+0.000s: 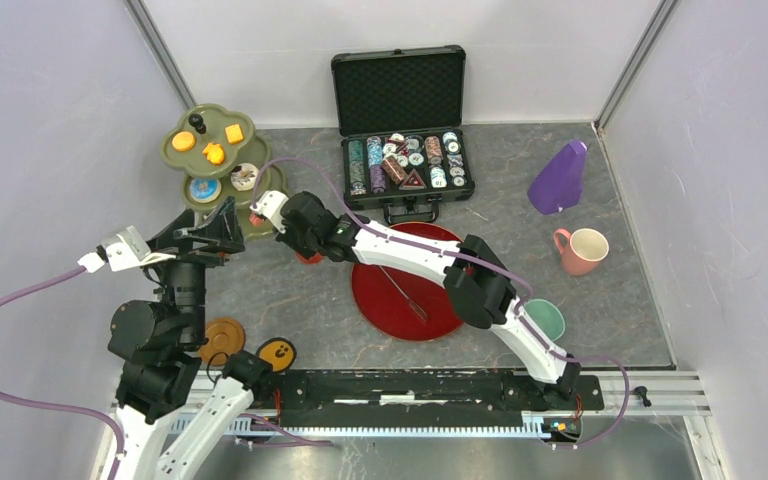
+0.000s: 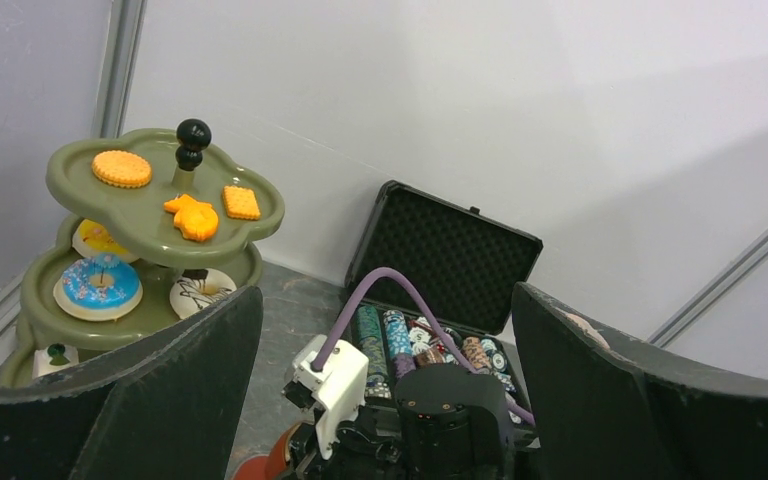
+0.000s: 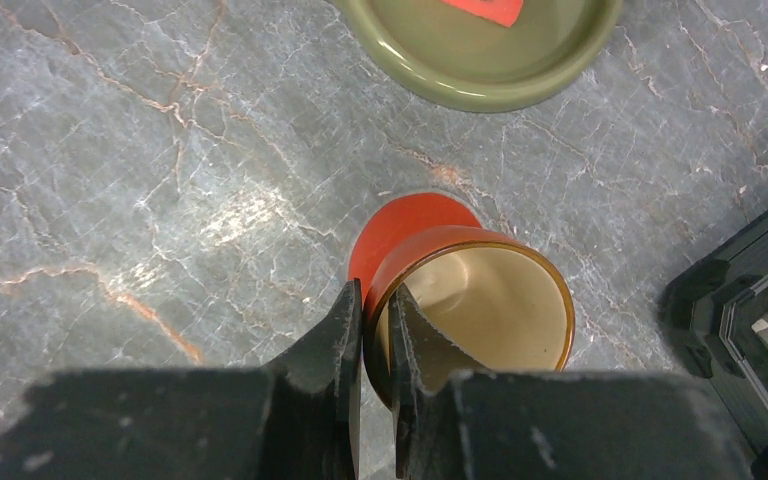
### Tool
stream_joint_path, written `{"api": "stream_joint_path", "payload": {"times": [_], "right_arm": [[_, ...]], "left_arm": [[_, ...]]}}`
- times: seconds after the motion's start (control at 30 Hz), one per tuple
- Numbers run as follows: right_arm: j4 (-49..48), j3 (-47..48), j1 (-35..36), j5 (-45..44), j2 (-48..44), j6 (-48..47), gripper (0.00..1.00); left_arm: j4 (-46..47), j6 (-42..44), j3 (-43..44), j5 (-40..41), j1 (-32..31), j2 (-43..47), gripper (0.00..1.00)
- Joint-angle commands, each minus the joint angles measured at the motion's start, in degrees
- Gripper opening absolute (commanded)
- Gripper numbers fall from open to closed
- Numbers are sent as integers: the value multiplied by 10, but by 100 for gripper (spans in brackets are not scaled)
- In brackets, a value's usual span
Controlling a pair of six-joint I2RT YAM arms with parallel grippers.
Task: Serve the afternoon tea
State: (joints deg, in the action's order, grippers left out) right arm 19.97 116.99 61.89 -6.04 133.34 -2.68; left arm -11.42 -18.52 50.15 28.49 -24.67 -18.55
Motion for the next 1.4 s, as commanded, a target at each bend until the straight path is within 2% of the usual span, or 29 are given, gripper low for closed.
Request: {"api": "stream_joint_path", "payload": {"times": [0.0,0.33,1.03,1.37], "right_arm": [[-17,49,2,-16,16,-23,3],[-23,63,2,-22,46,-30,8],[-2,62,9,-11,64,-29,9],[-2,64,9,-12,71,-26,17]], "left_arm": [[20,18,-3,5,7,-5,100],[21,17,-4,2,8,-9,100],[24,16,-7,0,10,-13,100],[25,16,-8,0,11,-13,100]]}}
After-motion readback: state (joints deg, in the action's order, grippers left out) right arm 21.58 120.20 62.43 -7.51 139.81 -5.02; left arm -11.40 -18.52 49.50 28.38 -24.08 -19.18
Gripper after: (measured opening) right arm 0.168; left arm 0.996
